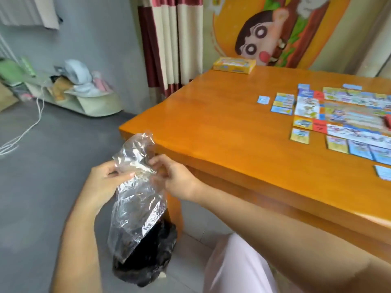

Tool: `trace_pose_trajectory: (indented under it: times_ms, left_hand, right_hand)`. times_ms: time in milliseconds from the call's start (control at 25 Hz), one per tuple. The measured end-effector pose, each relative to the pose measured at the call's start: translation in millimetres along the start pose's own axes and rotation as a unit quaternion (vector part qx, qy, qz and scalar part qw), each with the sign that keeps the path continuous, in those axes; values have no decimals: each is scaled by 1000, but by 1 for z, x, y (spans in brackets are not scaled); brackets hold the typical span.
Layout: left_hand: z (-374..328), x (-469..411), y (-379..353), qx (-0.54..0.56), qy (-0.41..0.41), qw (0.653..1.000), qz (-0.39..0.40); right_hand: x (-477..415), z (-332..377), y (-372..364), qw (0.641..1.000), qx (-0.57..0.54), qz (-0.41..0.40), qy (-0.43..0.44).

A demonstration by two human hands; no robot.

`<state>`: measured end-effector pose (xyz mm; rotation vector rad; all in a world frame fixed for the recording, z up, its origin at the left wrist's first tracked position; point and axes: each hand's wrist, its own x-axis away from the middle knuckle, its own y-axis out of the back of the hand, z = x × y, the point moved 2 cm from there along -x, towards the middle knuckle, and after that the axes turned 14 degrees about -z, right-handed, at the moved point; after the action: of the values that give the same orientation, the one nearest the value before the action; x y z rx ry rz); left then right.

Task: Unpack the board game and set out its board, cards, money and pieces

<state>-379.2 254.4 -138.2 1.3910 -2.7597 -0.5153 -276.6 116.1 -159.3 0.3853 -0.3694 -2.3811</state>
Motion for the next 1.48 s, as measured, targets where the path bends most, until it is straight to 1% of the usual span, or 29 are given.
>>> trace_pose_trajectory:
  times_ms: [120, 240, 280, 400, 480, 600, 640, 760, 840, 920, 1080, 1160, 1320, 1400, 1480]
  left_hand:
    - [62, -12, 18, -43, 42, 995, -83]
    - [144, -23, 26, -111, 94, 980, -133]
    - [167, -23, 22, -132, 95, 976, -143]
    - [215, -22, -4, -214, 19, 964, -156]
    - [250, -20, -23, -257, -3, 956, -140]
    - [316, -14, -46, -325, 14, 939, -111]
    - [339, -9, -52, -333, 22, 938, -94]
    - [385, 4, -66, -314, 110, 942, -55]
    - [411, 10, -77, -329, 132, 935, -10]
    - [436, 10, -86, -338, 171, 925, 24]
    - [457, -3, -106, -367, 258, 889, 93]
    - [472, -6, -116, -367, 282, 877, 126]
    - [487, -3, -135, -377, 323, 839, 224]
    - [483, -5, -139, -378, 308, 836, 251]
    - [477, -8, -137, -348, 316, 850, 240]
  right_hand:
    - [-5, -51, -25, 990, 109, 61, -63]
    - [-10, -104, -48, 973, 155, 98, -142]
    - [-11, -119, -53, 967, 166, 97, -165]
    - [-18, -163, -71, 951, 204, 80, -220]
    - [-21, -192, -87, 937, 227, 77, -253]
    - [-22, -230, -105, 921, 277, 88, -258]
    - [-22, -241, -110, 917, 289, 95, -256]
    - [-20, -274, -120, 905, 311, 115, -268]
    - [-16, -293, -126, 903, 301, 99, -290]
    - [-17, -305, -134, 903, 293, 96, -299]
    - [-27, -318, -144, 906, 269, 91, -314]
    - [-31, -322, -147, 904, 262, 94, -323]
    - [-32, -323, -151, 895, 253, 108, -351]
    - [-32, -320, -152, 892, 264, 125, -344]
    - [-32, -312, -151, 893, 270, 133, -336]
